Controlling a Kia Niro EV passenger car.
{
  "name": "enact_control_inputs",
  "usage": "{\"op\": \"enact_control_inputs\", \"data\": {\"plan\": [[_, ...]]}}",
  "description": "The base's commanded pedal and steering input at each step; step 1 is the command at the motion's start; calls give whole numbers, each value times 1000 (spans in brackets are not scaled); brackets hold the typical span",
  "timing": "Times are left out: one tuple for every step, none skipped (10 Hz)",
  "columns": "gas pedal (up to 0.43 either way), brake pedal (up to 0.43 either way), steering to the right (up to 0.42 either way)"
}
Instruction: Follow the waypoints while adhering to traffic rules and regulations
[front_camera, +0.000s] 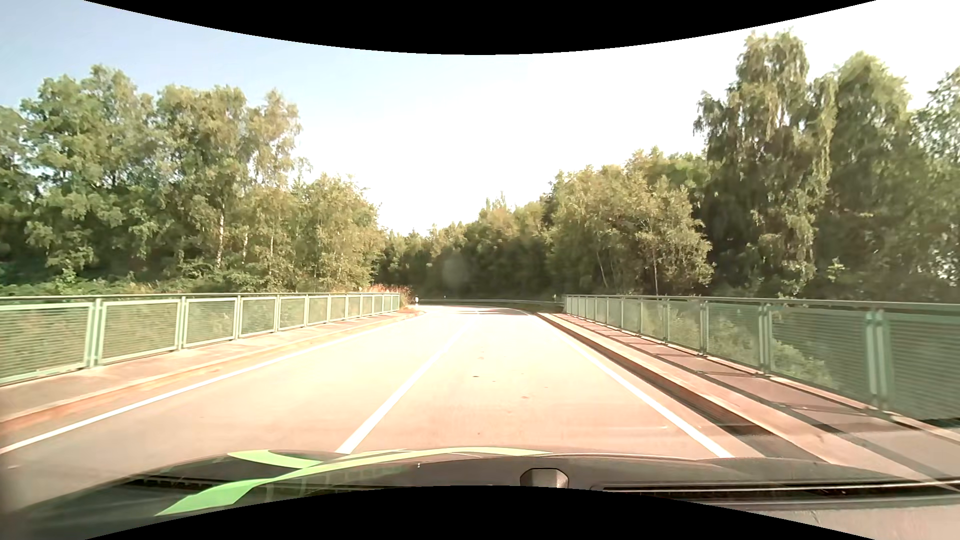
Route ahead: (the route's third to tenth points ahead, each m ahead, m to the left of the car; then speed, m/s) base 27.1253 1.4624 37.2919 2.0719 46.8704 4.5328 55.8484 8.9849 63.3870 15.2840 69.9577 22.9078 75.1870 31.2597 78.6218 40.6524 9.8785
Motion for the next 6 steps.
{"op": "enact_control_inputs", "data": {"plan": [[260, 0, 1], [220, 0, 1], [209, 0, 1], [209, 0, 0], [209, 0, -1], [220, 0, -1]]}}
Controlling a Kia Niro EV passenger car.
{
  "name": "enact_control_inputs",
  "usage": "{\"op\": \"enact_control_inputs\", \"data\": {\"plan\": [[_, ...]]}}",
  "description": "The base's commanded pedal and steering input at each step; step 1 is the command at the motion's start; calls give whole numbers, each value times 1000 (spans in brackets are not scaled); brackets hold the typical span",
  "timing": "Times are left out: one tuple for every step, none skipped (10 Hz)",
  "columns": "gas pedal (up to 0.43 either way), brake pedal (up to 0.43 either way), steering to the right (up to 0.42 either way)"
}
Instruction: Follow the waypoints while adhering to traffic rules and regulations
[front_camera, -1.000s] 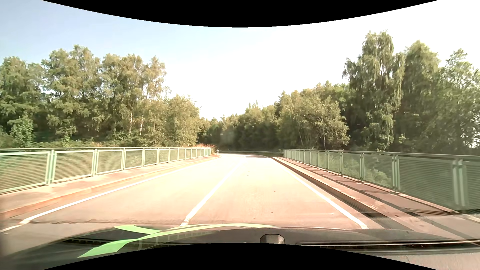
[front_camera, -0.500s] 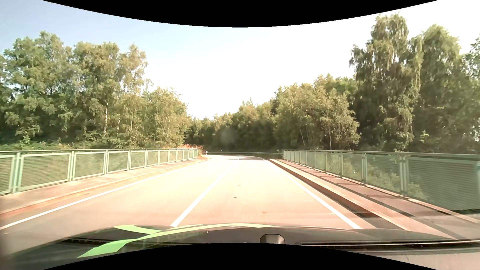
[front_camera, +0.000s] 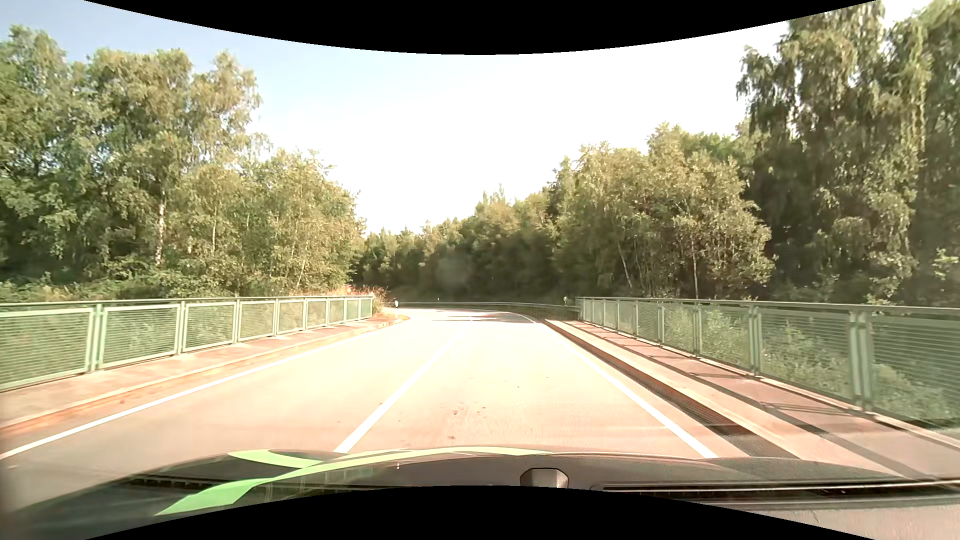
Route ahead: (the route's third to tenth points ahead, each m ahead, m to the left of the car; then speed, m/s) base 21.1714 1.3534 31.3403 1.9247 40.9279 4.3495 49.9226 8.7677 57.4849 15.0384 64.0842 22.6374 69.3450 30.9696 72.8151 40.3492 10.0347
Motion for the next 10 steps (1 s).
{"op": "enact_control_inputs", "data": {"plan": [[220, 0, -1], [220, 0, -2], [228, 0, -3], [228, 0, -2], [228, 0, -3], [228, 0, -3], [228, 0, -3], [228, 0, -3], [228, 0, -3], [220, 0, -3]]}}
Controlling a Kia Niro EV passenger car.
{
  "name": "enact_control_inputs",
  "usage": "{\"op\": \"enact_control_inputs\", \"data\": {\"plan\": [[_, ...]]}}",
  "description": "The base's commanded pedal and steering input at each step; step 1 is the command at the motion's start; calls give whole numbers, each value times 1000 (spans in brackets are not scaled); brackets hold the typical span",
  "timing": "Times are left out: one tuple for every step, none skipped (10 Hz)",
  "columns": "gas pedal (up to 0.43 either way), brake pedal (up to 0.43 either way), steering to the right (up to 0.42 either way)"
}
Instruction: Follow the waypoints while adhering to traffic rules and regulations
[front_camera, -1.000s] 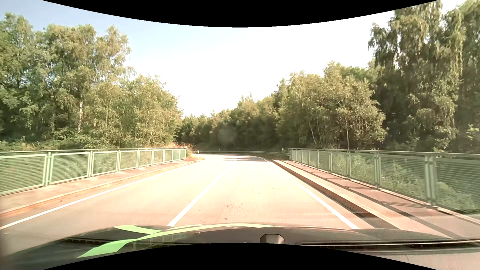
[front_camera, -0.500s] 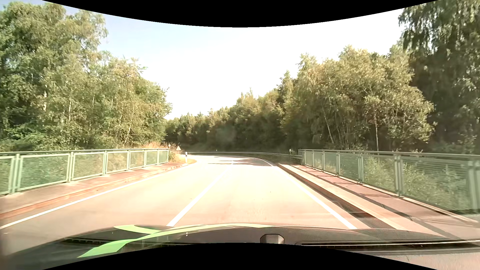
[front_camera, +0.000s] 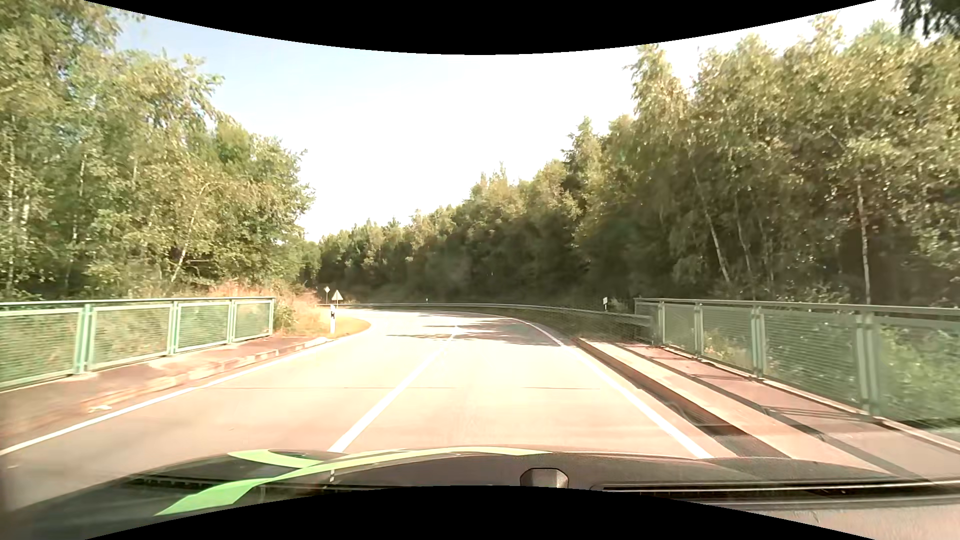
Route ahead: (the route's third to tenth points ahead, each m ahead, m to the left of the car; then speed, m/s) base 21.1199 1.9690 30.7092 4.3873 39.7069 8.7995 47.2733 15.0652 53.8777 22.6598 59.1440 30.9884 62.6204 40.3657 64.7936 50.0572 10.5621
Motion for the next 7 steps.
{"op": "enact_control_inputs", "data": {"plan": [[197, 0, -3], [197, 0, -3], [169, 0, -5], [130, 0, -9], [118, 0, -12], [118, 0, -16], [110, 0, -21]]}}
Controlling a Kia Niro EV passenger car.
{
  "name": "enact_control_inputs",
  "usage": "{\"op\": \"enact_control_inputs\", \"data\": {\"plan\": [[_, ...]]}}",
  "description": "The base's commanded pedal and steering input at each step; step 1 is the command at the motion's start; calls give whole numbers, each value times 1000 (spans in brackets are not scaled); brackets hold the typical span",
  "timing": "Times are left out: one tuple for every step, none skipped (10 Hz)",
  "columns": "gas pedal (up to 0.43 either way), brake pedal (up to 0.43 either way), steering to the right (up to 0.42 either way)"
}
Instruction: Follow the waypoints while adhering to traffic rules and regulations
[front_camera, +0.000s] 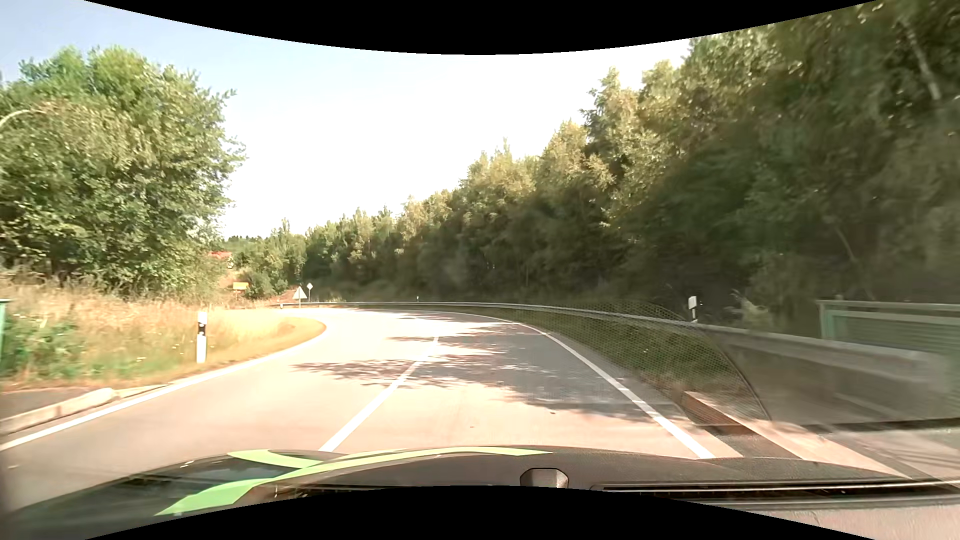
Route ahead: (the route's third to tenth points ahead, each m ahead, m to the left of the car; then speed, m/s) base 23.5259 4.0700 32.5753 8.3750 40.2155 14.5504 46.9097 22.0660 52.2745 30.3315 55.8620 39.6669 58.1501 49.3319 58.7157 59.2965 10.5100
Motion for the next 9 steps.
{"op": "enact_control_inputs", "data": {"plan": [[110, 0, -25], [110, 0, -29], [110, 0, -30], [110, 0, -31], [110, 0, -31], [98, 0, -33], [87, 0, -33], [67, 0, -33], [39, 0, -34]]}}
